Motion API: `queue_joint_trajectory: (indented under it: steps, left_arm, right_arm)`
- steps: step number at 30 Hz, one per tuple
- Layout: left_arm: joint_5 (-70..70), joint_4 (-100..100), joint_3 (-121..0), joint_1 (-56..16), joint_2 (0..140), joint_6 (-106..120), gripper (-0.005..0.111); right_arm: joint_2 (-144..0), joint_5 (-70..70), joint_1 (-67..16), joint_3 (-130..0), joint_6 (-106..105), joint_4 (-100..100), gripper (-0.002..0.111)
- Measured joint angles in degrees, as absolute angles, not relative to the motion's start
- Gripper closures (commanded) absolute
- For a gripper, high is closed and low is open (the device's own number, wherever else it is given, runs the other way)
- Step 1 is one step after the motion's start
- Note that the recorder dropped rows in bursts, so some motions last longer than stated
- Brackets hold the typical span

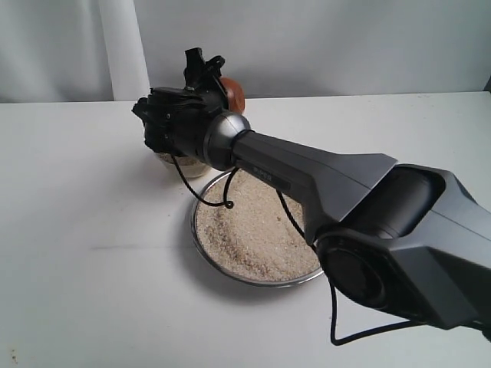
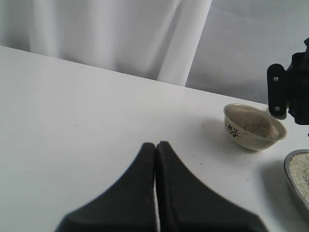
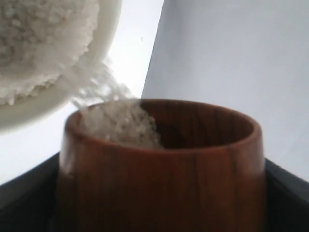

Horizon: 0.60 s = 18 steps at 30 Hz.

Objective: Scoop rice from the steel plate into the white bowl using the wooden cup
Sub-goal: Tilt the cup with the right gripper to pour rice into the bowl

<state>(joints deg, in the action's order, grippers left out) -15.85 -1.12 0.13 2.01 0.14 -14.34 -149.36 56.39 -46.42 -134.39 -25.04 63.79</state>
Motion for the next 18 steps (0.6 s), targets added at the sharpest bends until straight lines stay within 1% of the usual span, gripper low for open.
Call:
queue_joint_trajectory:
  steps: [18]
  left_arm:
    - [-15.9, -1.1, 0.1, 2.0, 0.1, -14.3, 0.107]
  right_arm:
    - [-149.4, 57.0, -47.3, -134.4, -31.9, 66.8, 0.108]
